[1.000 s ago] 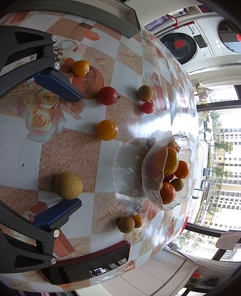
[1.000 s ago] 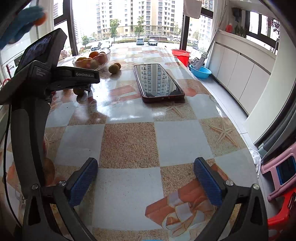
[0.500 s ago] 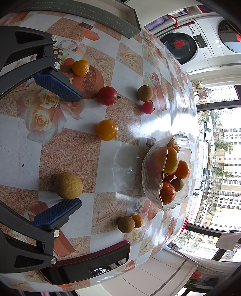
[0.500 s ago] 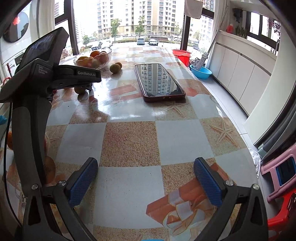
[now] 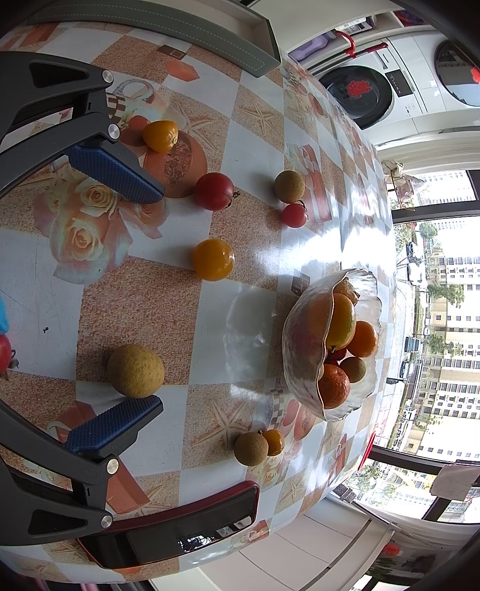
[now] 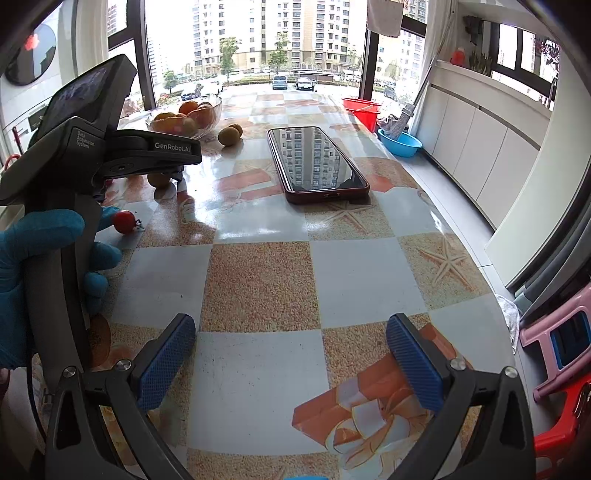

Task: Organize fruits
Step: 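Grasp the large orange with the left tool while the right tool grasps a red tomato, then lift and carry the orange and tomato in both tools toward the gray tray, then open the left tool to drop the orange in the tray while the right tool releases the tomato, then move both open tools back over the loose fruits on the table, then grasp a small orange fruit with the left tool while the right tool grasps a yellow round fruit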

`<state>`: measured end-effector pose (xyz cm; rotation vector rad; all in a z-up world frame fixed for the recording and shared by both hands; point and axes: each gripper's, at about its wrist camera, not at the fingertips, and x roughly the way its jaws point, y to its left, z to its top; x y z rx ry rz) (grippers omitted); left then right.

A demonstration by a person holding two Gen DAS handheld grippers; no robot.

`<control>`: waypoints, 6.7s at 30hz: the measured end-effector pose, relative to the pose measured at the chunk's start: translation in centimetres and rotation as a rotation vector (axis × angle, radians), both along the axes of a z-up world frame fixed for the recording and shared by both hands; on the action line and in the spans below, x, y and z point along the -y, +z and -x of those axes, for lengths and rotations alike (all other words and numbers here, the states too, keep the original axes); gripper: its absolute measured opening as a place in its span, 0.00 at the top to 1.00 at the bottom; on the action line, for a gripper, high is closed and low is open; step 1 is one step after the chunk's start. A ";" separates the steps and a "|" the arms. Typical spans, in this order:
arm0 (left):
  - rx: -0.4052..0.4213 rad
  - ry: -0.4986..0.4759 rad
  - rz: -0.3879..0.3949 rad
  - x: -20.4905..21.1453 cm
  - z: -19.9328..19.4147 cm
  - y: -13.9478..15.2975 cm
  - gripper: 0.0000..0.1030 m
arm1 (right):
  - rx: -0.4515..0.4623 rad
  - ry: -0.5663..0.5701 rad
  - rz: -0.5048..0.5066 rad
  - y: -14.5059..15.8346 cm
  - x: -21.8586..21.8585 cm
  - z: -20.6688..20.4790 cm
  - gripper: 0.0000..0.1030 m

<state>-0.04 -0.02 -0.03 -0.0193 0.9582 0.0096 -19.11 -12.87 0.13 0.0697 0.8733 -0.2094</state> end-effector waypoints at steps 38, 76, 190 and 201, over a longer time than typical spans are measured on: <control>0.041 -0.320 -0.015 -10.5 9.9 1.2 0.64 | 0.017 0.166 -0.271 1.6 -2.7 -5.9 0.80; 0.137 -0.219 0.106 -18.7 17.1 6.7 0.63 | -0.013 0.353 -0.300 4.0 -12.5 -1.8 0.80; 0.085 -0.311 -0.157 -8.7 6.6 4.2 0.00 | -0.142 0.213 -0.057 0.7 -4.9 -5.0 0.00; -0.011 -0.231 -0.040 -11.0 0.4 0.7 0.01 | -0.164 0.248 -0.062 0.8 -6.6 -11.7 0.00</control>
